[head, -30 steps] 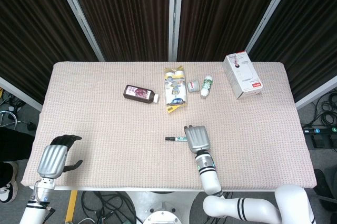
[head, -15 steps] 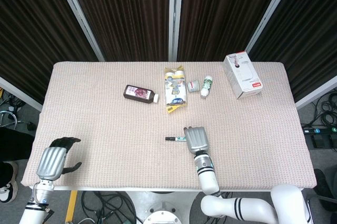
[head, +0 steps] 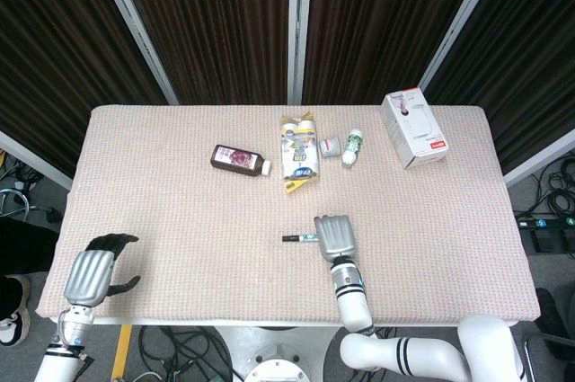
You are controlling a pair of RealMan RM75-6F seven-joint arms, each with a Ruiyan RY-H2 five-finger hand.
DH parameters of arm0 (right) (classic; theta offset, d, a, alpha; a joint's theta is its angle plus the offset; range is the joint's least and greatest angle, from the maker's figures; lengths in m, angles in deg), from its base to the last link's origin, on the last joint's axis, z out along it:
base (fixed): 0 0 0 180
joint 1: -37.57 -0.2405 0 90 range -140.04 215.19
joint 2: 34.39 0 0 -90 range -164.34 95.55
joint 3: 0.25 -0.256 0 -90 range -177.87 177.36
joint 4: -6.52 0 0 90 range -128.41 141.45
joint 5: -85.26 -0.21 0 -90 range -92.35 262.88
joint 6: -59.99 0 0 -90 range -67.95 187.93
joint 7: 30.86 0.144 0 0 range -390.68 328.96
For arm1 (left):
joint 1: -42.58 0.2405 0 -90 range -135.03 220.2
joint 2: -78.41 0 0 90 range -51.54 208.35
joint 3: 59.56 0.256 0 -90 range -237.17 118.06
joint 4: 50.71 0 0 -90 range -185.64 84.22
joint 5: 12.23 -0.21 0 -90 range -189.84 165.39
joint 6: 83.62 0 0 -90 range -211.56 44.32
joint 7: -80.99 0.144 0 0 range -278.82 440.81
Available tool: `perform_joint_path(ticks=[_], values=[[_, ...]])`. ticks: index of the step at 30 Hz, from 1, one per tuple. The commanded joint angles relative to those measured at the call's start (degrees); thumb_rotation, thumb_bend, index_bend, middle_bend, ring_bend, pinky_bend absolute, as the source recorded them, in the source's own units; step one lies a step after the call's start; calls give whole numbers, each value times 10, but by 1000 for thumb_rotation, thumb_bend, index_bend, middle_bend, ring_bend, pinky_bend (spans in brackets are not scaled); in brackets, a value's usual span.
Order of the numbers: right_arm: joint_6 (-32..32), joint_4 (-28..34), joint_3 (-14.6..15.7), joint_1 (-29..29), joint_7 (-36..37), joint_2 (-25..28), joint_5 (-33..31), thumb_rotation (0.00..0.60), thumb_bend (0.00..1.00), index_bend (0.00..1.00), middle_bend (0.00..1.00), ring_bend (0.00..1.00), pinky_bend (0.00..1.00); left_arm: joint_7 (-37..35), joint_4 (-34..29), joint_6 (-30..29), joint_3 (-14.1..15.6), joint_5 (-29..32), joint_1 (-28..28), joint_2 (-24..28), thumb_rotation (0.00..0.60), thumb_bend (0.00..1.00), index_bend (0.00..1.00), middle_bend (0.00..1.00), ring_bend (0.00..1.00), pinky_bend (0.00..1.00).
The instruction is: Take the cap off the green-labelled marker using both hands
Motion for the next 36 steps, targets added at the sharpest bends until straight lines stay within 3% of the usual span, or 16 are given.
perform_joint_path(ticks=[1,16,25,32,36], values=[[0,-1,-1,-1,-2,-1,-1,600,242,517,503,737,859,0,0,2,-1,2,0,0,600,155,285,288,222,259],[-17,-9,-2,7,19,-4,21,600,275,627,594,757,859,5,-2,9,-9,14,-6,-5,600,155,263,288,222,259],[-41,19,-16,17,38,27,53,600,289,655,615,757,859,17,-13,8,-22,12,-17,-3,600,155,257,288,222,263],[-63,66,-44,14,21,73,64,600,289,659,617,757,859,63,-32,25,-55,20,-51,-14,600,156,267,288,222,292],[-68,89,-61,7,10,97,64,600,289,658,617,757,859,114,-46,50,-95,56,-88,-34,600,156,273,291,223,312]])
